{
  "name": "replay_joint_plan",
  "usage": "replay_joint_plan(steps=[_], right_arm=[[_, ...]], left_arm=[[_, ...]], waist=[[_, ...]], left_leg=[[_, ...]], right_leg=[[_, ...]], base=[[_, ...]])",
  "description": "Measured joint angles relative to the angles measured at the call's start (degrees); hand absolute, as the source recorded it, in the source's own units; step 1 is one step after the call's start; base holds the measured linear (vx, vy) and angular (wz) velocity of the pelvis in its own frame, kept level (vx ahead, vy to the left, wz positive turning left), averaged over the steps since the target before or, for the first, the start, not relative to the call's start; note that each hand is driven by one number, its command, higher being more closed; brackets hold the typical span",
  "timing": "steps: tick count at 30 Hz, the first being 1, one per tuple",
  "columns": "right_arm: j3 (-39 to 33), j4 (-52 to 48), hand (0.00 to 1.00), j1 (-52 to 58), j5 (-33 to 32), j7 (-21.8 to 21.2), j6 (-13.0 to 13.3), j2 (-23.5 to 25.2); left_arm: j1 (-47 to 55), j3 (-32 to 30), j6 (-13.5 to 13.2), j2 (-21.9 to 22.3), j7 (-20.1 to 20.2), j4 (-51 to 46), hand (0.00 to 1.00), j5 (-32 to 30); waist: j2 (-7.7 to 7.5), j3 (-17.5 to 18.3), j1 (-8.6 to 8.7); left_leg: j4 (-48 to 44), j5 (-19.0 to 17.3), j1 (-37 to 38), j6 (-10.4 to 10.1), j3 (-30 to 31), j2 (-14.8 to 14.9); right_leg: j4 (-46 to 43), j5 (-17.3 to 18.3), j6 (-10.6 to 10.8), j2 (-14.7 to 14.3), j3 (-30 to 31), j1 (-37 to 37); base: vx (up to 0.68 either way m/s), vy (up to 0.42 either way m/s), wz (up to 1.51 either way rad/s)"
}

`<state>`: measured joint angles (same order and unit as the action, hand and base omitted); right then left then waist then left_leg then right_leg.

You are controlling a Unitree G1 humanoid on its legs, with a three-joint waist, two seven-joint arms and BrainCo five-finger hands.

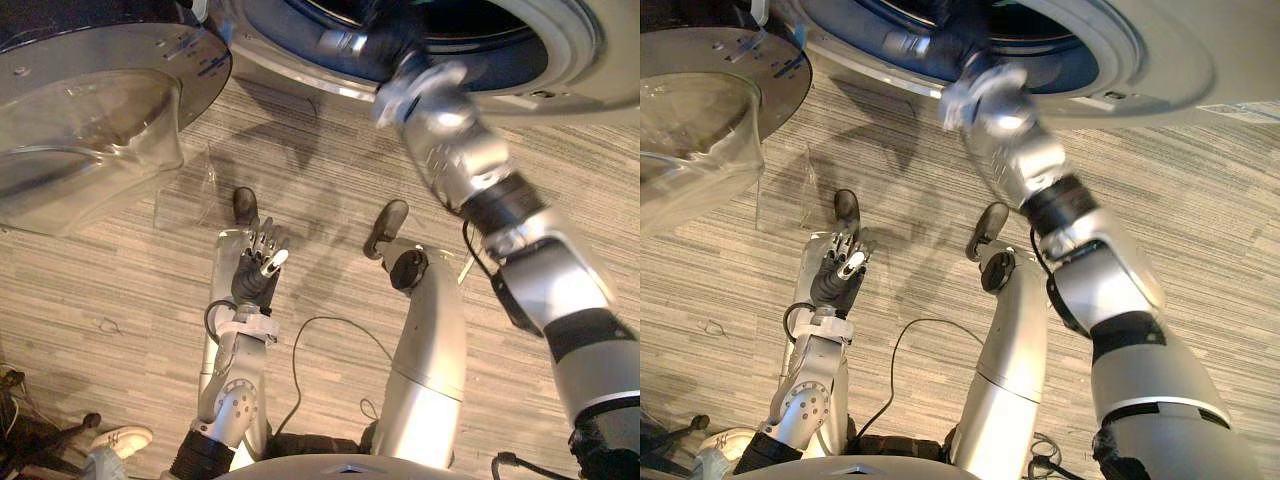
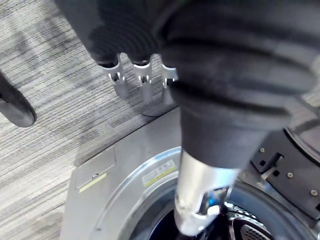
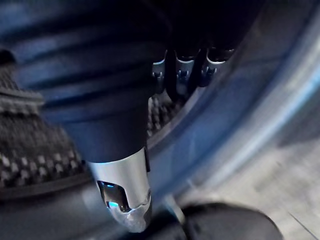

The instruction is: Pick up the laundry basket with both hands and put the clothes into the washing machine.

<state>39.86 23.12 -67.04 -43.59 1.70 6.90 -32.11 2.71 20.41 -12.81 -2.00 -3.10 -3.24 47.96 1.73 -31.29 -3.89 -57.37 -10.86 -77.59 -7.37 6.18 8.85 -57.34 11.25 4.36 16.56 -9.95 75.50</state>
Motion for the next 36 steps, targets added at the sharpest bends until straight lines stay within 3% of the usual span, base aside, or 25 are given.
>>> replay_joint_plan(steps=[2,6,9,13,14,15,18,20,22,24,26,27,29,32,36], right_arm=[[2.76,-5.75,0.0,7.07,3.61,-3.53,-0.31,-1.7],[1.96,-11.19,0.0,19.67,8.25,-6.28,-0.27,-3.68],[-4.82,-11.22,0.0,30.69,10.3,-6.55,0.48,-1.82],[-18.35,-9.53,0.0,43.72,12.58,-6.1,1.19,7.34],[-23.86,-6.43,0.0,47.84,12.6,-4.83,2.08,12.86],[-25.7,-4.99,0.0,49.27,12.66,-4.23,2.12,14.82],[-33.78,2.3,0.0,57.83,14.81,-2.05,2.13,23.09],[-37.43,5.77,0.0,63.38,14.8,-1.23,3.19,26.04],[-41.29,12.27,0.0,66.97,15.99,-1.23,3.41,26.94],[-43.7,18.91,0.0,68.66,20.39,-1.12,2.54,26.94],[-48.36,24.76,0.0,72.71,22.96,-1.2,1.1,27.94],[-49.42,25.52,0.0,73.4,23.25,-1.16,0.8,28.03],[-53.06,28.56,0.0,76.79,23.2,-1.05,-0.3,28.7],[-59.56,30.39,0.0,79.8,21.27,-1.07,-1.21,31.05],[-63.36,32.61,0.0,80.11,20.73,-1.15,-2.19,31.59]], left_arm=[[0.0,0.54,0.37,-1.14,0.75,0.66,0.0,-2.29],[-0.01,0.48,0.18,-2.68,1.15,2.71,0.0,-4.5],[-0.3,-0.06,-0.53,-2.98,1.42,4.86,0.0,-5.43],[-2.69,-1.53,-0.78,-1.98,2.12,10.64,0.0,-6.06],[-3.3,-3.36,-0.73,-1.13,2.14,13.45,0.0,-6.64],[-3.32,-4.32,-0.69,-0.87,2.15,14.4,0.0,-6.81],[-3.84,-10.68,-0.21,-0.01,2.16,20.32,0.0,-7.74],[-3.82,-14.91,0.32,-0.03,2.13,24.47,0.0,-8.93],[-3.65,-20.87,0.9,-0.22,2.11,31.41,0.0,-10.78],[-3.34,-25.13,1.19,-0.16,2.24,36.67,0.0,-12.88],[-1.58,-33.29,1.72,0.32,2.27,45.16,0.0,-14.7],[-1.18,-35.35,2.07,0.35,2.19,47.33,0.0,-15.67],[0.37,-43.02,3.98,0.37,2.08,54.63,0.0,-21.04],[2.81,-50.82,5.68,1.96,2.0,58.73,0.0,-26.82],[4.86,-52.94,6.71,4.39,1.99,61.53,0.0,-29.26]], waist=[[-0.12,-0.06,0.11],[-0.69,-0.08,0.69],[-1.62,0.08,0.8],[-1.97,0.1,1.08],[-2.2,0.2,1.09],[-2.44,0.34,1.12],[-4.32,1.6,1.15],[-5.37,3.06,1.34],[-6.64,6.21,1.77],[-6.66,8.74,1.54],[-6.64,14.6,1.1],[-6.42,15.53,1.24],[-5.53,20.73,2.24],[-4.45,25.99,2.28],[-2.94,29.44,2.35]], left_leg=[[1.44,0.3,1.39,-0.21,0.03,0.17],[4.04,0.58,4.88,-0.29,-0.02,0.31],[7.28,1.48,8.08,-0.22,-0.39,0.36],[10.7,2.16,13.76,-0.14,-1.04,0.28],[11.92,2.11,16.98,-0.05,-1.51,0.37],[12.49,2.1,18.4,-0.03,-1.71,0.47],[15.79,2.03,26.39,0.1,-3.32,0.86],[17.63,2.01,31.2,0.18,-4.04,0.94],[20.34,1.87,38.41,0.4,-4.69,1.0],[22.54,1.78,43.31,0.38,-4.88,1.27],[26.9,2.17,50.02,0.31,-6.44,1.95],[28.3,2.23,52.13,0.16,-6.84,2.08],[34.84,2.32,58.83,0.23,-9.34,2.96],[45.26,4.19,68.51,-0.01,-13.45,2.97],[51.02,5.54,75.29,-0.19,-14.75,2.67]], right_leg=[[1.16,-0.2,-0.32,-0.29,-0.5,-1.45],[3.71,-0.27,-0.23,-0.58,-1.41,-5.22],[6.59,-0.83,0.03,-0.86,-1.99,-8.3],[9.63,-1.57,-0.56,-0.98,-2.81,-13.87],[10.82,-1.85,-0.97,-1.07,-3.01,-17.0],[11.49,-1.93,-1.01,-1.18,-3.13,-18.31],[14.77,-2.57,-0.87,-1.86,-2.99,-25.4],[16.46,-2.64,-0.75,-2.03,-2.98,-29.87],[18.82,-2.58,-0.57,-2.29,-3.27,-36.74],[21.28,-2.71,-0.35,-2.92,-3.69,-41.72],[25.69,-3.2,-0.1,-3.94,-3.61,-47.67],[27.08,-3.49,0.05,-4.03,-3.68,-49.67],[34.21,-5.07,0.51,-4.9,-5.2,-56.61],[43.4,-7.93,0.9,-5.81,-5.63,-64.88],[50.15,-10.18,1.19,-6.99,-5.51,-71.38]], base=[[0.0,0.0,0.0],[0.0,0.0,0.0],[0.02,-0.001,0.03],[0.04,-0.017,0.03],[0.05,-0.024,-0.04],[0.06,-0.028,-0.12],[0.05,-0.023,-0.15],[0.06,-0.029,-0.11],[0.07,-0.029,-0.06],[0.07,-0.029,-0.06],[0.09,-0.025,-0.23],[0.09,0.004,-0.19],[0.13,-0.008,0.0],[0.14,-0.011,-0.1],[0.12,0.017,-0.15]])
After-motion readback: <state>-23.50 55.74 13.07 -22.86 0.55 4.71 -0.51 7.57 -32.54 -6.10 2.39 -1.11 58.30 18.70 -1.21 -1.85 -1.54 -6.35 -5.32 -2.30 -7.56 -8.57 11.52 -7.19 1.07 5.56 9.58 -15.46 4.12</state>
